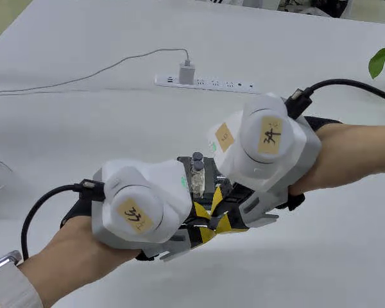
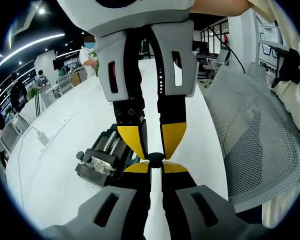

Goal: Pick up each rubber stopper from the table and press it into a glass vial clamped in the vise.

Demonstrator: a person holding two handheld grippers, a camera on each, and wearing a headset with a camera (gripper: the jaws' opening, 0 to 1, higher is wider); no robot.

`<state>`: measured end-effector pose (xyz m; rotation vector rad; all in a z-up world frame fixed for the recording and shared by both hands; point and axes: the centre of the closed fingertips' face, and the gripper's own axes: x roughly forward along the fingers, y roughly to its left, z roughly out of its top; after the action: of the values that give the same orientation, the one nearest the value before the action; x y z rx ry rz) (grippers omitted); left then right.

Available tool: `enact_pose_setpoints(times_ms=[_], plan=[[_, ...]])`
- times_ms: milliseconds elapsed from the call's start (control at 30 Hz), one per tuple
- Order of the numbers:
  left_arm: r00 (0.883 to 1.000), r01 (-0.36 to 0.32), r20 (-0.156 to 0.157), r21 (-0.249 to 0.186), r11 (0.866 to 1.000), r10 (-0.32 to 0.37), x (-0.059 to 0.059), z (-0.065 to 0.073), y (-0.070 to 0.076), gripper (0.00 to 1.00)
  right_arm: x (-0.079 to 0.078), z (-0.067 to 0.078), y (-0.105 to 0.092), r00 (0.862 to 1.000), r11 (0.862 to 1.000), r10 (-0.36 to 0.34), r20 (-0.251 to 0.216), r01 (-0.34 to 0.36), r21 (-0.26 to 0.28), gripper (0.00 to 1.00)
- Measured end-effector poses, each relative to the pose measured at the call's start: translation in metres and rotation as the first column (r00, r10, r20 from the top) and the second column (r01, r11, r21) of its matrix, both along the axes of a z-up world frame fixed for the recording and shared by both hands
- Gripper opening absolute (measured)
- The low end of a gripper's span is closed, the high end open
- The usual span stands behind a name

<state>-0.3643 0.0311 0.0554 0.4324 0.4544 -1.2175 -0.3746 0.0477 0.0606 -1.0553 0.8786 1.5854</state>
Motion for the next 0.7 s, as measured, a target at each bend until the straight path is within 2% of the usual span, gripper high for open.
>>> enact_pose_setpoints(times_ms=[133, 200, 300, 333, 400, 500, 700], plan=[[1.0, -0.022, -0.016, -0.036, 0.999, 0.022, 0.0, 0.001, 0.001, 0.03, -0.001, 0.001, 0.0, 1.0, 1.0, 0.011, 0.001, -0.011, 0.009, 0.08], [1.0, -0.027, -0.011, -0.03, 0.999, 0.026, 0.0, 0.0, 0.002, 0.03, -0.001, 0.002, -0.001, 1.0, 1.0, 0.018, -0.004, -0.018, 0.013, 0.08], [0.999, -0.037, -0.024, -0.048, 0.998, 0.036, -0.001, 0.001, 0.002, 0.03, -0.001, 0.005, -0.002, 1.0, 0.999, 0.016, -0.003, -0.016, 0.03, 0.2], [0.999, -0.045, -0.031, -0.059, 0.997, 0.044, -0.001, 0.002, 0.003, 0.03, 0.0, 0.008, -0.003, 1.0, 0.999, 0.009, -0.007, -0.009, 0.049, 0.22], [0.998, -0.056, -0.035, -0.069, 0.996, 0.054, 0.001, 0.003, 0.005, 0.03, 0.002, 0.011, -0.002, 1.0, 0.996, -0.015, -0.016, 0.016, 0.083, 0.19], [0.995, -0.088, -0.065, -0.1, 0.991, 0.081, 0.004, 0.004, 0.008, 0.03, 0.004, 0.016, -0.003, 0.998, 0.989, -0.048, -0.035, 0.052, 0.136, 0.18], [0.992, -0.105, -0.082, -0.122, 0.987, 0.095, 0.005, 0.006, 0.009, 0.03, 0.004, 0.02, -0.003, 0.996, 0.977, -0.076, -0.035, 0.081, 0.198, 0.11]])
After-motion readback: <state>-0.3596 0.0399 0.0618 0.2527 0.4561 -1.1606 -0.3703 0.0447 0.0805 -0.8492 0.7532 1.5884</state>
